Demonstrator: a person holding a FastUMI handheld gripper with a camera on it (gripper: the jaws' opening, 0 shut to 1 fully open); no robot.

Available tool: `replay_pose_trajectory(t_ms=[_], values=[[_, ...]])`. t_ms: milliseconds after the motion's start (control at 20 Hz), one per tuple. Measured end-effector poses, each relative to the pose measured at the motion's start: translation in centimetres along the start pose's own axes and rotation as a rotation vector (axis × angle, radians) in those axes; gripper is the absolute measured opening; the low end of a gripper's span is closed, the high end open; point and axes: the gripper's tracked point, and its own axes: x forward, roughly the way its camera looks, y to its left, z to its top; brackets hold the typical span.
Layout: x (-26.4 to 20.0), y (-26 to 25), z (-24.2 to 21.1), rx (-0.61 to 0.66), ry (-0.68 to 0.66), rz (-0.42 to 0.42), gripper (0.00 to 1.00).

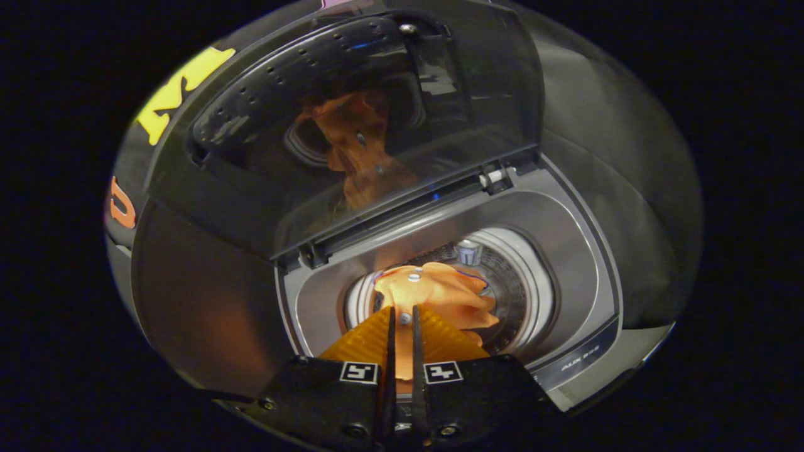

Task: Put the clothes into the washing machine and then close the washing machine lid.

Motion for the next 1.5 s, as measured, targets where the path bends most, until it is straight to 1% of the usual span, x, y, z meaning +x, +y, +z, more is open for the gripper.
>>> replay_pose_trajectory(t_ms=[50,100,200,350,450,500,600,700,850,950,1100,1350,1500], values=[[-0.3,0.3,0.3,-0.011,-0.006,0.008,0.11],[-0.7,0.6,0.4,-0.026,-0.001,0.026,0.14],[-1.3,0.6,0.8,-0.05,-0.001,0.023,0.34],[-2.3,0.0,1.1,-0.079,-0.005,-0.022,0.46],[-3.1,0.1,1.4,-0.084,-0.012,-0.033,0.47],[-3.6,0.3,1.2,-0.09,-0.001,-0.028,0.51],[-4.9,0.7,1.4,-0.093,0.007,-0.031,0.55],[-7.0,1.2,2.9,-0.097,-0.037,-0.04,0.61],[-11.3,3.9,6.4,-0.157,-0.165,-0.011,0.61],[-14.2,6.2,9.3,-0.206,-0.253,0.029,0.61],[-17.4,9.1,13.2,-0.237,-0.341,0.071,0.68],[-17.4,12.8,18.4,-0.357,-0.448,0.041,0.69],[-16.3,14.5,20.8,-0.376,-0.48,0.045,0.69]])
